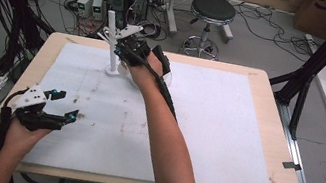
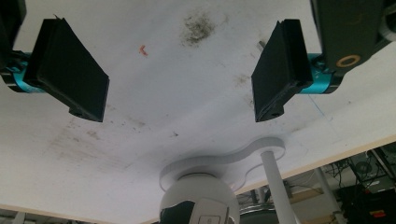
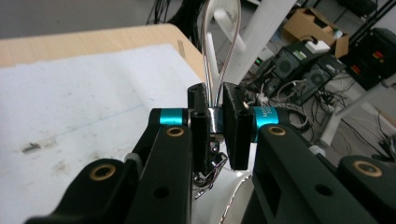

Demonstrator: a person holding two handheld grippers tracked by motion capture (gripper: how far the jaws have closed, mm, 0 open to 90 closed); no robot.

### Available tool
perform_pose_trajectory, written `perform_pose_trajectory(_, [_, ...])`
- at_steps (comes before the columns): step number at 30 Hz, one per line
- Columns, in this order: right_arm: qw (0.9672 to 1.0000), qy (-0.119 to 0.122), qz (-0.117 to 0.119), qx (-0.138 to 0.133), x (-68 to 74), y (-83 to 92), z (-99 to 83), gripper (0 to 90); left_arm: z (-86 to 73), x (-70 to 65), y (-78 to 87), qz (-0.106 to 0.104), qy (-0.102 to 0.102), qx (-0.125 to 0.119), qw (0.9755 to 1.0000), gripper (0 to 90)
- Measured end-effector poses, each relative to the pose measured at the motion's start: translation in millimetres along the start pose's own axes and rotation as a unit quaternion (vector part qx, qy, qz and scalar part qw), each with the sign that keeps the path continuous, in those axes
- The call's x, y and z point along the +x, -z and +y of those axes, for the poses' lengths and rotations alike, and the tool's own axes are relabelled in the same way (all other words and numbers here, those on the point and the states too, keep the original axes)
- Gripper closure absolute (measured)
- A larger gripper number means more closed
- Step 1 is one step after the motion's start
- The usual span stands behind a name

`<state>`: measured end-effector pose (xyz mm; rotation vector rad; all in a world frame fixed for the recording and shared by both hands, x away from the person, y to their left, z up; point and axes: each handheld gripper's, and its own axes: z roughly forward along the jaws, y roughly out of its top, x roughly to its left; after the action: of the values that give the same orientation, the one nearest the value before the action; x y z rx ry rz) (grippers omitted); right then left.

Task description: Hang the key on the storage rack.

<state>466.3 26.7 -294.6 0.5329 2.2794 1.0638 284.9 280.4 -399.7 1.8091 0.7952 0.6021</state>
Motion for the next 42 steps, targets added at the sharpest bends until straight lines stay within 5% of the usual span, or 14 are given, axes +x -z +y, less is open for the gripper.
perform_pose_trajectory(4, [0.9999,-0.006,-0.007,0.010,-1.0,-4.1,-1.9,81.9,0.5,-0.4,-1.3,-0.002,-0.001,0.000,1.0000,19.1])
perform_pose_trajectory(8, [0.9998,-0.009,-0.014,0.008,-0.5,-6.3,-3.0,62.6,0.5,-0.6,-2.1,-0.006,-0.001,0.000,1.0000,19.1])
perform_pose_trajectory(11, [0.9998,-0.014,-0.016,0.001,-0.5,-2.2,-2.5,60.6,0.4,-0.4,-1.8,-0.003,-0.001,0.001,1.0000,19.1])
perform_pose_trajectory(16, [0.9995,-0.023,-0.015,-0.017,-4.0,12.3,-10.1,53.9,1.4,-0.9,-1.8,-0.004,-0.005,0.000,1.0000,19.1])
perform_pose_trajectory(21, [0.9989,-0.045,-0.012,-0.003,-12.7,30.5,-26.6,43.9,0.0,-2.1,-3.7,-0.006,-0.001,0.004,1.0000,19.1])
perform_pose_trajectory(29, [0.9976,-0.056,-0.018,-0.035,-23.2,80.5,-60.5,39.2,3.0,-4.9,-11.8,-0.011,-0.006,0.005,0.9999,19.0])
perform_pose_trajectory(42, [0.9902,-0.115,-0.043,-0.067,-41.5,167.5,-150.3,32.7,7.0,-12.9,-28.1,-0.030,-0.015,0.013,0.9993,19.1])
